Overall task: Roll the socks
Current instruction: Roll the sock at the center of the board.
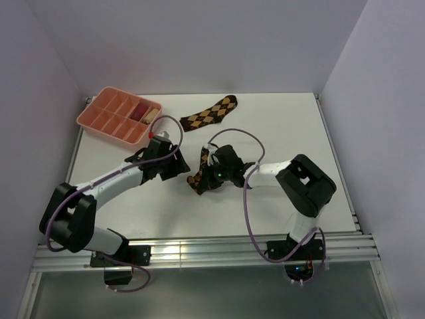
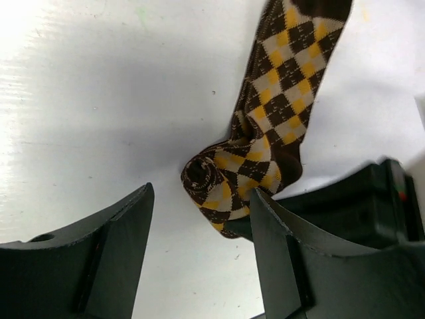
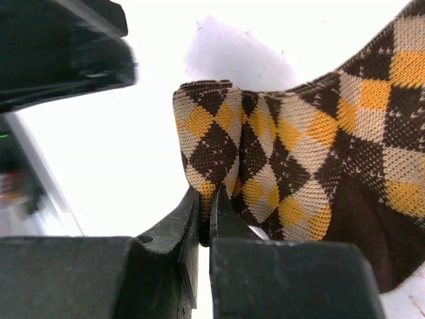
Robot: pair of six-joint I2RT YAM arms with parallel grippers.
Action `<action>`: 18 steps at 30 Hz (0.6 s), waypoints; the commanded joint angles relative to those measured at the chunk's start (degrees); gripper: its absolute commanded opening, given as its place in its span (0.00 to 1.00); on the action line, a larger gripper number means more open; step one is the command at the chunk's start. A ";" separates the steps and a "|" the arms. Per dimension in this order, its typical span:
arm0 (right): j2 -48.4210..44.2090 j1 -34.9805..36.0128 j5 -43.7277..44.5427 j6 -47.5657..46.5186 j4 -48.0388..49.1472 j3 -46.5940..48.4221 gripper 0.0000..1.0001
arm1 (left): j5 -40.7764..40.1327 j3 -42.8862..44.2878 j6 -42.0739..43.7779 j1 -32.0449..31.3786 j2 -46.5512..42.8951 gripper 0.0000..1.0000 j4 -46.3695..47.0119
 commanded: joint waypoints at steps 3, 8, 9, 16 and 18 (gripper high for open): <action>5.50 -5.55 -20.73 11.84 11.54 -3.80 0.00 | 1.86 -5.11 -2.68 -0.13 -3.50 0.64 7.13; 10.16 -8.28 -26.45 16.07 16.11 -4.59 0.00 | 4.50 -7.49 -3.82 -0.74 -2.37 0.64 11.44; 10.69 -8.90 -26.98 16.60 16.73 -4.68 0.00 | 4.76 -7.40 -3.91 -0.83 -1.84 0.63 11.88; 12.98 -10.31 -27.34 17.66 16.38 -4.24 0.00 | 5.03 -6.44 -4.53 -1.88 2.99 0.59 13.38; 13.07 -10.57 -27.25 17.92 16.30 -4.24 0.00 | 5.03 -5.91 -4.27 -2.15 4.22 0.56 12.85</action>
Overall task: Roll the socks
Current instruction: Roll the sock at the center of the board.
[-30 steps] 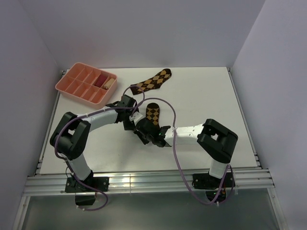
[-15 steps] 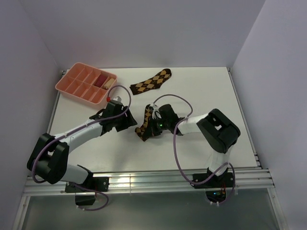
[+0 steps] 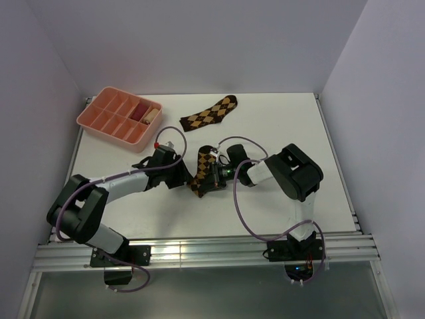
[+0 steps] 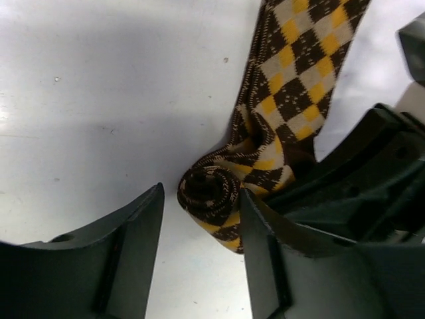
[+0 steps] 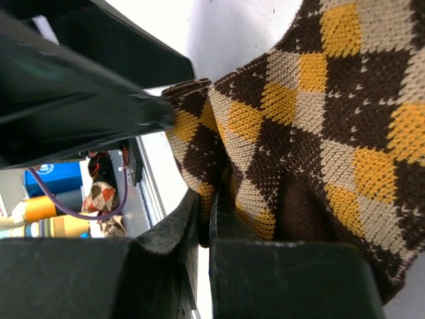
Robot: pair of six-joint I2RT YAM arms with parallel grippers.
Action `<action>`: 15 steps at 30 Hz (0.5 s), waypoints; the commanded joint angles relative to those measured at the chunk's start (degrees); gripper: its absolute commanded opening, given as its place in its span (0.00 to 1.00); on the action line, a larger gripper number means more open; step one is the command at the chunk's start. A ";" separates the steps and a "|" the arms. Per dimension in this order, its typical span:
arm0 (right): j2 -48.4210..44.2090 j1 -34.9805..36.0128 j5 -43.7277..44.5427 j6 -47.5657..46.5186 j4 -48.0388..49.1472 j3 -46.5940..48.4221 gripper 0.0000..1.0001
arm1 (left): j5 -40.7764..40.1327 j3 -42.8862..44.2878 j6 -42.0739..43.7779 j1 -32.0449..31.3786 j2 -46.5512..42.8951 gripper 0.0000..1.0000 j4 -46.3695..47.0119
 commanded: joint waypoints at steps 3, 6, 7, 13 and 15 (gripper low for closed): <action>1.44 -0.72 0.27 0.27 -2.22 -0.94 0.00 | 0.07 1.83 -0.18 -0.92 2.88 0.50 1.40; 0.57 -0.80 1.41 -1.05 -4.41 -0.33 0.00 | -0.46 2.27 0.26 -1.19 4.46 0.42 0.69; 0.04 -0.80 1.85 -1.75 -5.55 -0.06 0.02 | -0.64 2.45 0.44 -1.19 5.16 0.39 0.34; -9.09 -0.10 10.97 -9.66 -15.48 0.90 0.32 | -1.60 5.96 3.07 -1.54 8.50 0.34 -3.96; -13.12 1.12 16.86 -13.43 -20.57 1.69 0.43 | -1.87 7.36 4.13 -1.80 9.47 0.32 -5.02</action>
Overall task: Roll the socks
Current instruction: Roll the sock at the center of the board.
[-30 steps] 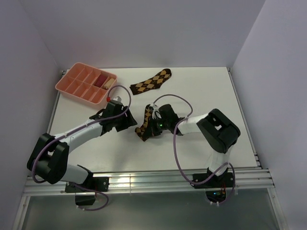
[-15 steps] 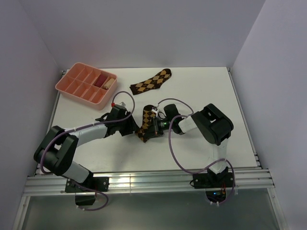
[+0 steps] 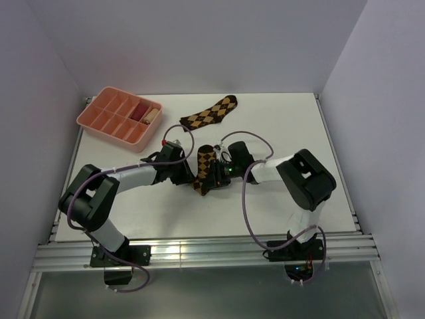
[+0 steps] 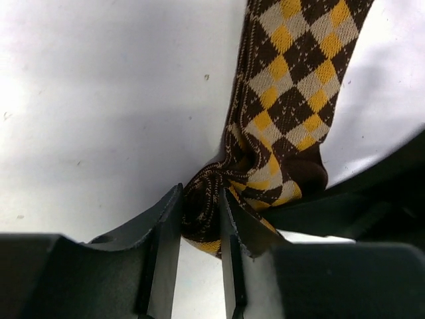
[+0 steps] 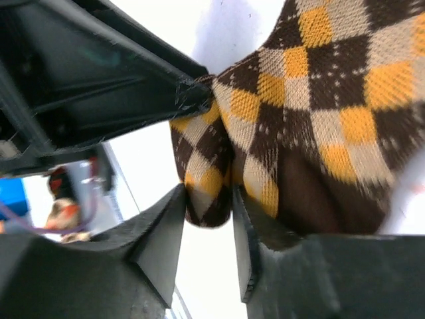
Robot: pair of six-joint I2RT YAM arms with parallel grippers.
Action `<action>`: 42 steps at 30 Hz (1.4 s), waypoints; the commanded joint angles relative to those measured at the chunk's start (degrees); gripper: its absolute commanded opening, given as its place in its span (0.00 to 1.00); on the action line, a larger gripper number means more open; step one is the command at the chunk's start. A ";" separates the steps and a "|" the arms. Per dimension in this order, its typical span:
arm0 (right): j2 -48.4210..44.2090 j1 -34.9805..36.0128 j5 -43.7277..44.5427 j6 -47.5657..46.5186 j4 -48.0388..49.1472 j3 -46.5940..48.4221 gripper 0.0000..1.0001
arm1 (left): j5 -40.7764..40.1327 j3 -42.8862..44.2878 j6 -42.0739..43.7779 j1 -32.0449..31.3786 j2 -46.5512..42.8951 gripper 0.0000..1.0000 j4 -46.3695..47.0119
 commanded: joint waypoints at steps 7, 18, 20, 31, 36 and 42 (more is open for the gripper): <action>-17.42 10.06 35.87 -17.16 -17.41 2.51 0.56 | -2.42 6.49 6.20 -1.42 4.79 0.31 -7.86; -13.93 25.38 59.54 -26.75 -18.21 6.73 0.57 | -1.10 10.10 8.75 -1.42 7.16 0.30 -10.15; -12.51 26.52 60.59 -27.45 -17.60 7.43 0.57 | -0.92 10.36 9.01 -1.50 7.34 0.30 -10.59; -4.07 27.94 63.76 -28.42 -16.54 6.91 0.52 | -0.04 12.47 10.86 -1.42 8.66 0.29 -11.99; -3.10 27.85 62.71 -27.89 -16.36 6.29 0.33 | 0.22 14.75 12.00 -1.42 8.83 0.31 -12.52; -4.86 25.57 52.45 -24.56 -17.42 6.03 0.00 | -0.66 17.48 10.95 0.60 4.54 0.49 -12.52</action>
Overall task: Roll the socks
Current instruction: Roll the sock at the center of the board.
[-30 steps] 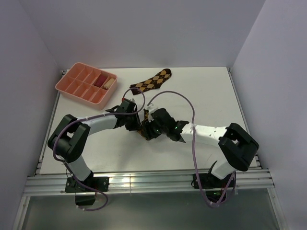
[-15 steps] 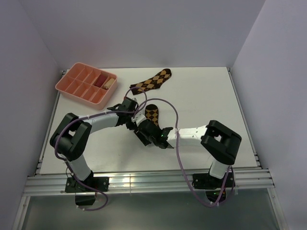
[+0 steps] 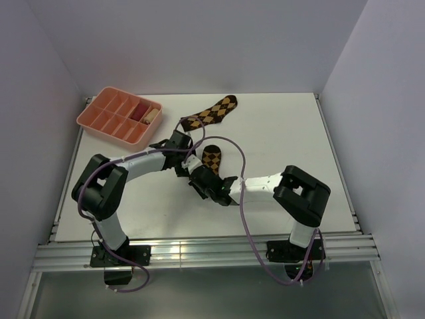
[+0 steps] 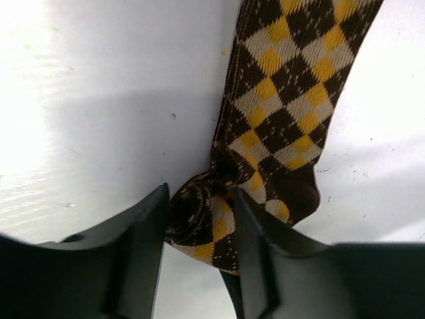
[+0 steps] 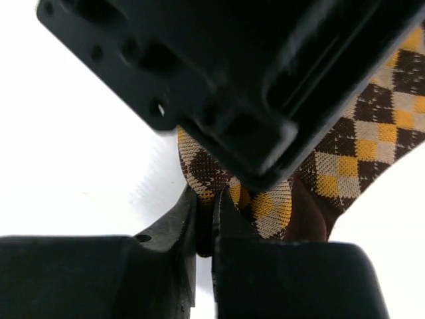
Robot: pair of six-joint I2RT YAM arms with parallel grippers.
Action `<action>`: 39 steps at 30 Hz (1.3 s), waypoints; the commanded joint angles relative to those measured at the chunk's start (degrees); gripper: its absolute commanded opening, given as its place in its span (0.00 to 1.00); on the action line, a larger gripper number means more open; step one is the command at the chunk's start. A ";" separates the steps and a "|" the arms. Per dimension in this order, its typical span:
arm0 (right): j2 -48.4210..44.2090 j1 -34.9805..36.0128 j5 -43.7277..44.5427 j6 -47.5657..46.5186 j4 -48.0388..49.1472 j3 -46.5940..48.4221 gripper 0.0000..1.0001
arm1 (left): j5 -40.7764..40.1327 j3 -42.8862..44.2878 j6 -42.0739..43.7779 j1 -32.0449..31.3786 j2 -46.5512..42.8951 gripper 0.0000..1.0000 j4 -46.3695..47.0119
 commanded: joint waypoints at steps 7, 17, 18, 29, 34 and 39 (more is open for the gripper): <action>-1.04 -9.64 -31.97 11.14 -0.20 -0.64 0.00 | -2.76 0.40 -3.48 6.57 -12.32 0.60 0.73; 7.29 -21.41 -62.40 27.14 14.75 -3.10 0.00 | 1.01 -13.56 -8.57 5.88 -20.50 0.62 6.09; 8.18 -22.04 -64.67 28.90 16.24 -3.10 0.00 | 1.19 -14.18 -8.75 5.70 -20.76 0.61 6.70; 16.97 -26.70 -71.29 38.14 24.87 -4.60 0.00 | 2.42 -16.74 -9.46 3.77 -16.82 0.57 10.40; 17.07 -27.40 -70.50 38.32 23.74 -4.25 0.00 | 1.98 -17.00 -9.28 2.89 -13.74 0.51 10.57; 15.93 -27.49 -68.74 35.34 19.33 -3.02 0.01 | 1.10 -17.00 -9.19 2.45 -10.67 0.40 10.58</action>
